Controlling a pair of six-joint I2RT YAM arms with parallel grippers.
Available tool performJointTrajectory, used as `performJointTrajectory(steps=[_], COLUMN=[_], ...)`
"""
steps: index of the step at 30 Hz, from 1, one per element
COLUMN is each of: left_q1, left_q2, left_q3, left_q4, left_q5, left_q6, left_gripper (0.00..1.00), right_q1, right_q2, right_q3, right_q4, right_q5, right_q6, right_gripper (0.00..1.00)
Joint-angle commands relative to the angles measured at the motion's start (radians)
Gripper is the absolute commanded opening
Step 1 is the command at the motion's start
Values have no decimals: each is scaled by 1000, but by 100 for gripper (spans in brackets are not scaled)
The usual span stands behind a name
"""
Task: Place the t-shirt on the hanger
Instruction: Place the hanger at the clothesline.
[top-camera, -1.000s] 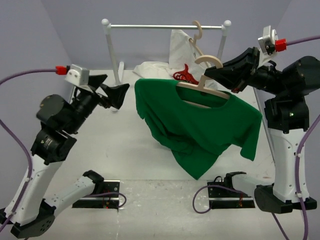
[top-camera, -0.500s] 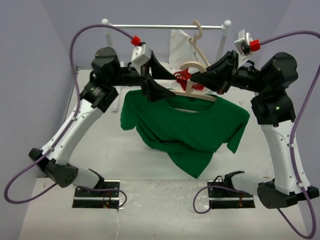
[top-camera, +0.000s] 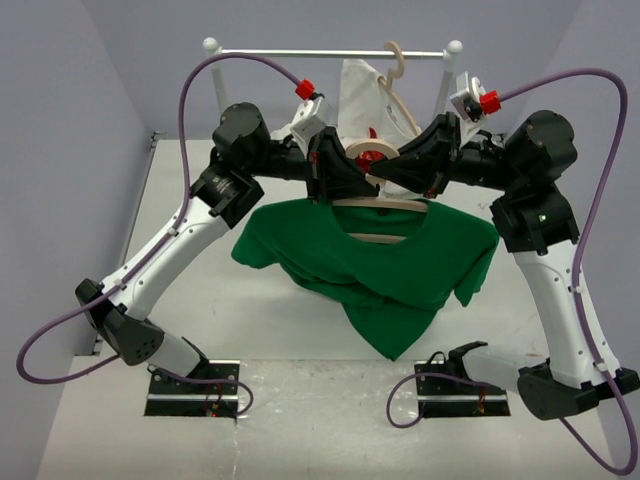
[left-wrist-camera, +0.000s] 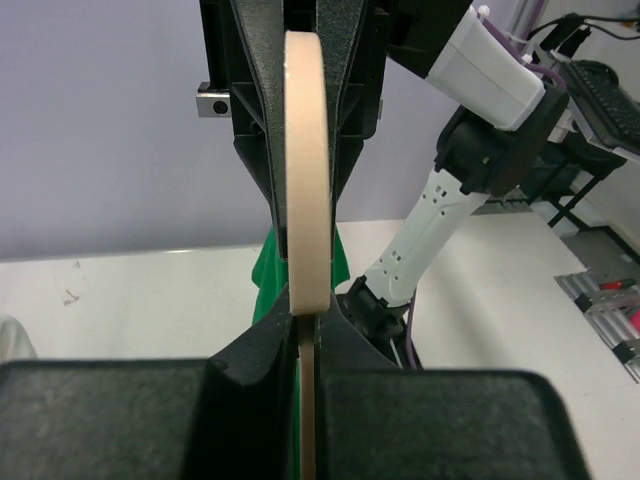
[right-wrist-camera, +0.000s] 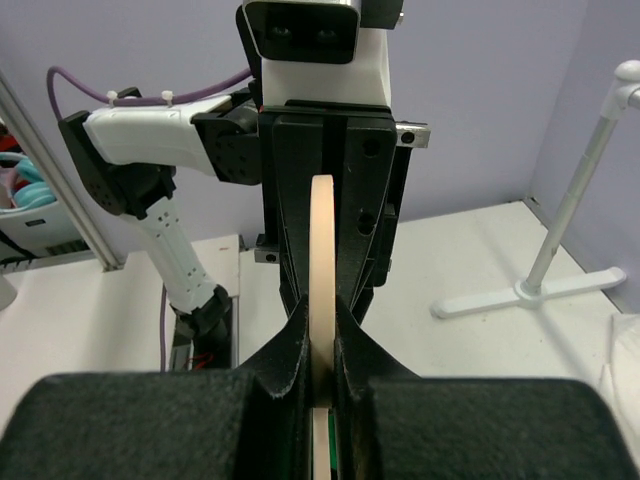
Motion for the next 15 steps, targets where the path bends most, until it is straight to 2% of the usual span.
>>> performJointTrajectory(steps=[1, 8, 9, 10, 11, 12, 13, 14, 15], left_q1=[2, 21, 31, 44, 64, 78, 88, 119, 145], left_q2=[6, 13, 13, 14, 15, 16, 18, 21, 21], left_q3=[16, -17, -17, -12, -6, -1, 0, 5, 11], left_q4=[55, 106, 111, 105, 93, 84, 82, 72, 65], left_q5=[-37, -84, -66, -41, 1, 41, 79, 125, 176], left_q6=[-45, -72, -71, -65, -54, -45, -42, -35, -34], left_gripper=[0, 0, 0, 0, 0, 0, 0, 0, 0], right_q1=[-2, -3, -6, -17, -35, -48, -65, -125, -182], right_q2=[-36, -56, -62, -70, -82, -90, -98, -128, -165], right_q3=[-32, -72, -81, -86, -89, -90, -93, -109, -137], right_q4=[103, 69, 51, 19, -29, -64, -80, -121, -137], right_q5=[32, 23, 23, 27, 37, 44, 41, 17, -24], right_q6=[3, -39, -54, -74, -103, -124, -130, -146, -157], right_gripper=[0, 1, 9, 32, 62, 84, 88, 99, 99])
